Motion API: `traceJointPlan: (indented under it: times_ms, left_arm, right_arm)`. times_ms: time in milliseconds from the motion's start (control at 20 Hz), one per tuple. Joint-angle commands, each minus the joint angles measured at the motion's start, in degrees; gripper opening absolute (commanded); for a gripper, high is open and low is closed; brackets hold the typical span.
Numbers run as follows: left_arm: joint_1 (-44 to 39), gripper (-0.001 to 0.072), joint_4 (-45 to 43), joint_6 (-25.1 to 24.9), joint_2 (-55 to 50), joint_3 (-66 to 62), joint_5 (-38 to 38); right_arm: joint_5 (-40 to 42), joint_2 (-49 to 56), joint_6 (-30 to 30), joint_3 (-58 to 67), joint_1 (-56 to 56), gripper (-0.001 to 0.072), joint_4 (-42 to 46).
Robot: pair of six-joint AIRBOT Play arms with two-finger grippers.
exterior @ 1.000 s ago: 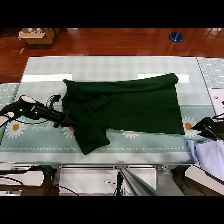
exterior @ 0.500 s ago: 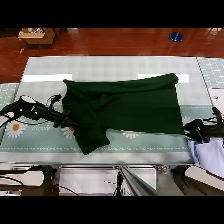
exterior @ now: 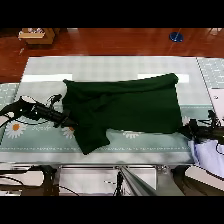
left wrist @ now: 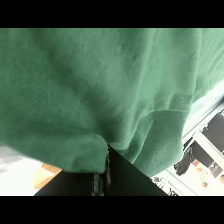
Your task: Fold the shirts.
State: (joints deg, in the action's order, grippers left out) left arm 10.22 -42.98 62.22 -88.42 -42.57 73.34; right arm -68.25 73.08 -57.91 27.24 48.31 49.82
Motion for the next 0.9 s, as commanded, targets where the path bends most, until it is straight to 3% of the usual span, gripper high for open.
traceJointPlan:
  times_ms: [0,100,250,350,500,650,850]
  left_arm:
    - [0.0,0.0028,1.6,-1.4,0.4,-1.1,1.5]
    - [0.0,0.0026,3.6,-2.2,3.1,-3.6,3.8]
    - [0.8,0.0027,9.9,-2.6,12.9,-10.8,4.7]
    - [2.3,0.0027,13.8,-2.6,20.6,-17.9,4.7]
    - [4.4,0.0027,16.4,-1.8,31.0,-29.9,3.7]
    - [7.0,0.0027,16.4,-0.4,38.5,-40.3,-0.7]
    - [12.5,0.0027,15.3,0.8,45.2,-51.1,-2.5]
  right_arm:
    - [-4.6,0.0,6.2,0.3,0.0,0.0024,-8.6]
    - [-12.3,-1.0,9.1,3.3,0.0,0.0024,-14.4]
    - [-18.7,-7.0,7.6,11.6,0.0,0.0023,-19.7]
    - [-17.2,-10.7,3.9,16.8,-0.6,0.0023,-26.2]
    - [-8.0,-16.5,2.0,25.4,-8.0,0.0023,-35.3]
    - [-1.1,-20.2,-1.9,38.0,-13.5,0.0023,-35.9]
    - [-2.3,-22.7,-9.5,60.0,-13.4,0.0023,-30.6]
